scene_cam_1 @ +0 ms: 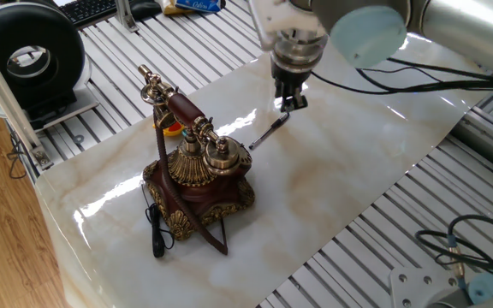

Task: Dial a number on an old rotary phone

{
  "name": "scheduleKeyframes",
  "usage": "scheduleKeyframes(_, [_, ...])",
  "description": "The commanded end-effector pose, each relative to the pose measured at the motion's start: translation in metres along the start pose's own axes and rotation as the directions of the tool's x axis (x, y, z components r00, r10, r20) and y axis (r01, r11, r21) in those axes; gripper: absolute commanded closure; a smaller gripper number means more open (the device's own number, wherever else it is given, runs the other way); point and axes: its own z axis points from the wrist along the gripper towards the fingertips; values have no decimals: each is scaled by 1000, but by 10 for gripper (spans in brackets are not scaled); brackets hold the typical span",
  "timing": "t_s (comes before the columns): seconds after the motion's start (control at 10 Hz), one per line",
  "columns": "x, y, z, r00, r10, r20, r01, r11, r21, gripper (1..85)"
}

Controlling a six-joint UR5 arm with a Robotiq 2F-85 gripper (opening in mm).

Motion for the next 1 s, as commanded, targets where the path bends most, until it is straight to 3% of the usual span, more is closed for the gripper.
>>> scheduleKeyframes(0.0, [-10, -15, -10, 963, 263, 52, -265, 964, 32, 843])
scheduleKeyframes(0.1, [0, -9, -7, 945, 325, 41, -326, 944, 42, 843])
scheduleKeyframes(0.2, [16, 0, -10, 938, 346, 24, -346, 938, 27, 843])
scheduleKeyframes(0.4, [30, -9, -41, 949, 312, -54, -315, 947, -58, 843])
scheduleKeyframes(0.5, [28, -22, -57, 954, 291, -72, -295, 953, -68, 843])
scheduleKeyframes(0.6, [16, -28, -62, 957, 285, -53, -289, 955, -74, 843])
scheduleKeyframes(0.7, [2, -26, -62, 953, 304, -7, -303, 948, -95, 843])
scheduleKeyframes(0.9, [-4, -38, -62, 940, 341, 29, -339, 939, -61, 843])
